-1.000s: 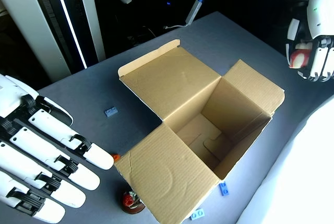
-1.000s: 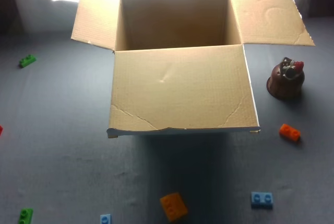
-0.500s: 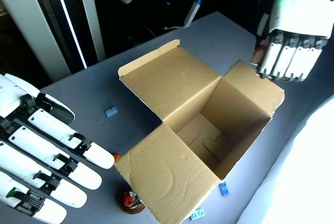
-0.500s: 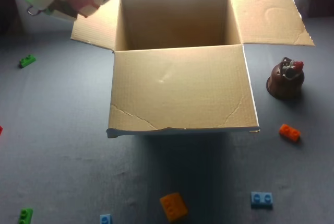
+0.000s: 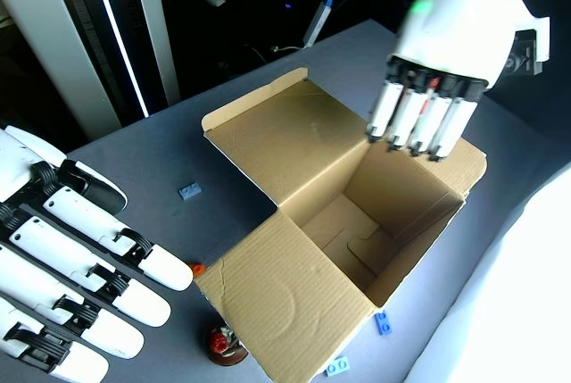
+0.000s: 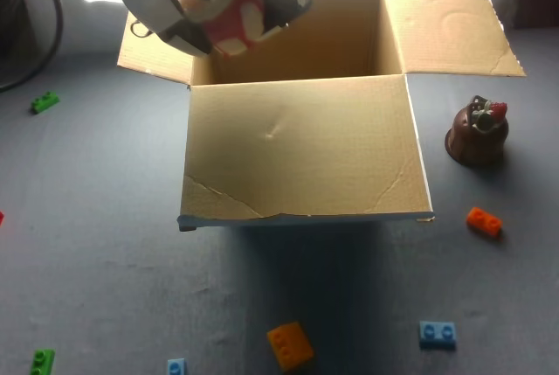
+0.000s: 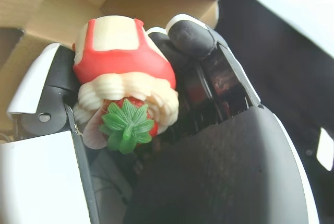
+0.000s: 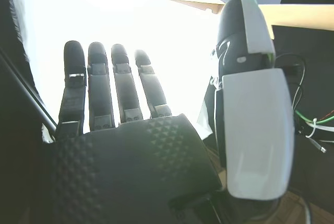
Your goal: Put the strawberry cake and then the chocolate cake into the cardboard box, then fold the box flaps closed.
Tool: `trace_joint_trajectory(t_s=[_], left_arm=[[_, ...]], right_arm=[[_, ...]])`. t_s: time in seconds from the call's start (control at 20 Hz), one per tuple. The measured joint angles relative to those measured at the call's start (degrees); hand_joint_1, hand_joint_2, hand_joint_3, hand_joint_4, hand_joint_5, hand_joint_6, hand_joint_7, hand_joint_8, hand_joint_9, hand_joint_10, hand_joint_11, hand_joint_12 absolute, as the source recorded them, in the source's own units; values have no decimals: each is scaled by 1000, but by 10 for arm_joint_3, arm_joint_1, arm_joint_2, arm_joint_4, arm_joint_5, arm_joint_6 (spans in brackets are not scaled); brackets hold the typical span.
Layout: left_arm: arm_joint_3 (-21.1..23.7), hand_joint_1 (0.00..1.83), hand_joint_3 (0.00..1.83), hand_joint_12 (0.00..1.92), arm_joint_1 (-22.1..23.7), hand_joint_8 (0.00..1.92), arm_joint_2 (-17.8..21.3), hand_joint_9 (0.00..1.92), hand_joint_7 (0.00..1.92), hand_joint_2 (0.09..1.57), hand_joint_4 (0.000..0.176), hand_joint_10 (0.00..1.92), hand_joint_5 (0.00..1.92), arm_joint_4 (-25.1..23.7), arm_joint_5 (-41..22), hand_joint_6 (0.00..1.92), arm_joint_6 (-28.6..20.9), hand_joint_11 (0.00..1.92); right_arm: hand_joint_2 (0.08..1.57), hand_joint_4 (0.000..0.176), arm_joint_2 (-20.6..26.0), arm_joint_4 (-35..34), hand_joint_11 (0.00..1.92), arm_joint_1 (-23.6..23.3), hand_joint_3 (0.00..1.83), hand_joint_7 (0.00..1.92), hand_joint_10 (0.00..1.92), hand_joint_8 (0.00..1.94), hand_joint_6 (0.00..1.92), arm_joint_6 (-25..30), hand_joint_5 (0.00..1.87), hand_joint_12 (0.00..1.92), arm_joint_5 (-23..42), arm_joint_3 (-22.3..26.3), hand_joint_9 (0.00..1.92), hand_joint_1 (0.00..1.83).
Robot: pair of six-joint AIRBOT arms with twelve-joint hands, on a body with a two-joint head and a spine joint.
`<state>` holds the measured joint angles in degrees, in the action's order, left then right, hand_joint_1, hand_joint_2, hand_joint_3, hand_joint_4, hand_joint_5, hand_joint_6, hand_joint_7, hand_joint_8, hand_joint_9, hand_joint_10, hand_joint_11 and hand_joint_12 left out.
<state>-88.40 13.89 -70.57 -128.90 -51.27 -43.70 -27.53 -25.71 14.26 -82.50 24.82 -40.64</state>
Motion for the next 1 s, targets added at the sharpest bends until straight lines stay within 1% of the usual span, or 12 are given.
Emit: trace_joint_trajectory(t_s=[0.05, 0.1, 0.2, 0.3, 0.35, 0.5, 0.6, 0.7, 0.8, 0.9, 0.95, 1.0], left_arm=[[0, 1322, 388, 1894, -7, 1473, -6, 705, 667, 1062, 0, 1627, 755, -9, 2, 1444, 2, 635], [0, 1319, 328, 1883, -13, 1472, -11, 702, 660, 1093, 0, 1627, 744, -14, 4, 1430, 5, 638], [-1, 1314, 285, 1915, -25, 1506, -27, 672, 631, 1124, 0, 1664, 746, -21, 9, 1416, 8, 631], [-3, 1313, 292, 1921, -32, 1524, -39, 658, 610, 1129, 0, 1673, 740, -26, 14, 1456, 10, 630], [-7, 1317, 346, 1914, -35, 1514, -46, 663, 620, 1100, 0, 1670, 747, -27, 18, 1471, 13, 629], [-28, 1318, 186, 1881, -47, 1505, -67, 683, 640, 1164, 0, 1654, 756, -40, 39, 1333, 14, 625], [-38, 1318, 173, 1919, -50, 1590, -75, 659, 607, 1185, 0, 1731, 743, -45, 45, 1276, 14, 647], [-48, 1320, 162, 1921, -53, 1591, -83, 660, 606, 1190, 0, 1733, 747, -45, 56, 1262, 17, 638], [-55, 1316, 64, 1901, -56, 1552, -89, 667, 625, 1231, 0, 1696, 740, -52, 65, 1278, 19, 610], [-63, 1314, 35, 1866, -57, 1556, -95, 675, 624, 1246, 0, 1681, 727, -53, 66, 1284, 20, 613], [-67, 1310, 16, 1781, -57, 1505, -99, 698, 631, 1250, 0, 1619, 715, -53, 68, 1335, 21, 596], [-67, 1175, 2, 1642, -57, 1472, -100, 603, 686, 1252, 2, 1455, 732, -55, 70, 1331, 23, 569]], right_arm=[[1011, 0, 0, 0, 0, 0, 0, 163, 8, 0, 9, 0, 100, 614, 0, 0, 207, 688], [1012, 0, 0, 0, 0, 0, 0, 159, 5, 0, 4, 0, 90, 601, 0, 0, 201, 683], [1017, 0, -1, 0, 0, 0, 1, 158, 4, 2, 6, 0, 101, 630, 1, 0, 201, 676], [1013, 0, -1, 0, 0, 0, 0, 167, 4, 4, 9, 0, 109, 625, 2, 0, 200, 702], [1014, 0, -1, 0, 0, 0, 0, 153, 2, 1, 8, 0, 112, 610, 2, 0, 197, 698], [1022, 0, -3, 0, 0, 0, 1, 162, 2, 1, 2, 0, 107, 454, 2, 0, 176, 679], [1029, 0, -4, 0, 0, 0, 2, 171, 5, 2, 2, 0, 111, 570, 2, 0, 188, 648], [1024, 0, -5, 0, 0, 0, 0, 166, 4, 4, 0, 0, 95, 579, 2, 0, 186, 658], [1031, 0, -7, 0, 0, 0, 2, 188, 7, 8, 5, 0, 106, 605, 2, 0, 196, 650], [1036, 0, -7, 0, 0, 0, 3, 183, 6, 4, 0, 0, 94, 610, 2, 0, 194, 627], [1033, 0, -7, 0, 0, 0, 1, 171, 2, 1, 0, 0, 95, 587, 2, 0, 185, 653], [1035, 0, -7, 0, 0, 0, 1, 170, 3, 1, 1, 0, 96, 618, 2, 0, 187, 658]])
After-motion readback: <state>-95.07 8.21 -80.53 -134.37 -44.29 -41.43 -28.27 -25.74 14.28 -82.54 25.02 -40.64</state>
